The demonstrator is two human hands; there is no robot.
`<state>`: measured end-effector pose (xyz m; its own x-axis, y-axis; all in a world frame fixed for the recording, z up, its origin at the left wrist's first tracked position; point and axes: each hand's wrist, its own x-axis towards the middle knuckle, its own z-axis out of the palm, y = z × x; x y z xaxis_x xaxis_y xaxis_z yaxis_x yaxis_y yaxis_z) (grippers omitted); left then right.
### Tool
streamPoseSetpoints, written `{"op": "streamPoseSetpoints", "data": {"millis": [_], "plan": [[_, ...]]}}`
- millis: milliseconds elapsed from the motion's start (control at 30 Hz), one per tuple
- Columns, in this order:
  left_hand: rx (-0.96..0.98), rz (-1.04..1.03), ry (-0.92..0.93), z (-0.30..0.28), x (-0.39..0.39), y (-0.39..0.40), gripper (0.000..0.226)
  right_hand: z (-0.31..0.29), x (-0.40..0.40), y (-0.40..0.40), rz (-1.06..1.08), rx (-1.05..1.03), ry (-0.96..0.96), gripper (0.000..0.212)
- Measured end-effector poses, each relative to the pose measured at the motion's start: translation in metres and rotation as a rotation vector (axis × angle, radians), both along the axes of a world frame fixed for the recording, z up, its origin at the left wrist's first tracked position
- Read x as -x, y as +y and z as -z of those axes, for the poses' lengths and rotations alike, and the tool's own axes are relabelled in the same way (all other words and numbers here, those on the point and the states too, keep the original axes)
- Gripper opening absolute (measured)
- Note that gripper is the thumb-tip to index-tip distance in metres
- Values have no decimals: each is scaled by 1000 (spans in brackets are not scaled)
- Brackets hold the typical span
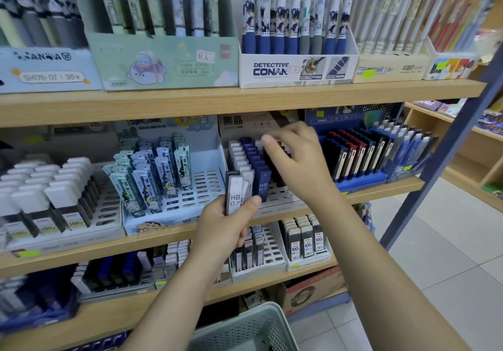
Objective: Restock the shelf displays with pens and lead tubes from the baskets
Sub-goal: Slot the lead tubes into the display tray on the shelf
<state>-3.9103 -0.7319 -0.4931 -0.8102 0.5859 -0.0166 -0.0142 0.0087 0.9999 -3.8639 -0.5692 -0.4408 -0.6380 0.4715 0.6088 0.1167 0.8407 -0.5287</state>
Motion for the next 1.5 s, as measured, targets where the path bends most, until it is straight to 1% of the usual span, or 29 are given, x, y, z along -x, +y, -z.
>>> {"op": "streamPoseSetpoints", "data": {"millis": [33,67,100,167,200,267,333,400,500,600,700,767,833,933,1100,1400,1500], "plan": [[5,17,-6,-2,-1,0,16,0,-7,-5,-22,22,124,45],[13,36,-12,-4,-1,-1,18,-2,-14,-10,-72,83,183,36],[23,59,-14,-5,-2,-1,21,-6,-21,-15,-146,171,171,30],[32,116,-9,-9,-4,-1,24,-14,-32,-24,-339,333,26,17],[29,141,-5,-11,-4,-1,24,-16,-34,-27,-407,374,-48,14],[16,187,-1,-13,-7,-1,23,-14,-37,-31,-450,422,-116,22],[11,221,20,-14,-11,-1,20,-11,-38,-32,-465,507,-103,26],[-9,235,32,-13,-14,-2,18,-7,-40,-32,-487,626,-81,24],[-51,218,48,-14,-15,-2,19,2,-42,-28,-513,759,-47,14],[-64,190,70,-15,-14,-1,26,9,-42,-28,-545,859,-4,10],[-48,153,57,-15,-14,1,36,13,-40,-26,-535,907,61,5],[-41,132,39,-14,-14,2,38,14,-39,-23,-499,960,132,7],[-31,124,44,-13,-14,4,36,13,-39,-17,-450,998,197,13],[-20,116,61,-10,-12,5,32,10,-42,-7,-383,957,257,18],[-10,116,63,-8,-6,3,31,1,-43,9,-223,716,230,4],[-18,71,30,-7,-2,3,32,-11,-10,21,-274,548,120,9],[-21,60,24,-6,0,3,34,-13,2,31,-224,373,59,13]]}}
